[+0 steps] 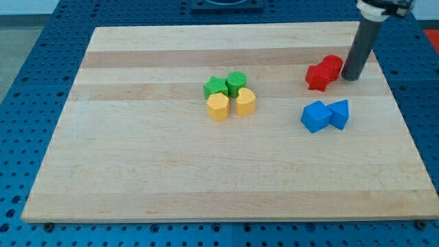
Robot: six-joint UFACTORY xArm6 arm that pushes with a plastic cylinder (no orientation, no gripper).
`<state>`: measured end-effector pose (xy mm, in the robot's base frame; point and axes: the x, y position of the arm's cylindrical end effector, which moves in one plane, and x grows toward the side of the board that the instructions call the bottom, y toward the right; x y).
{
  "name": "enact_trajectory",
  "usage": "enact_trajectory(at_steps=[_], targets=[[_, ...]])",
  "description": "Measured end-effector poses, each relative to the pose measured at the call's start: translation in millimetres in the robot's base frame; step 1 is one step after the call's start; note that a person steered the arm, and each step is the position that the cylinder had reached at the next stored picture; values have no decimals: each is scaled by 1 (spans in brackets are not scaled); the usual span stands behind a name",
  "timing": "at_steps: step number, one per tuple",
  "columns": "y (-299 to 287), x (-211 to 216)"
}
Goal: Push the red star towards group of blocks
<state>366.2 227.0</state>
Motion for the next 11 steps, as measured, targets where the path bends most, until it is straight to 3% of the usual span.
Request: enact_trajectory(at_steps=[8,11], targets=[[-69,-25],[-106,-11]])
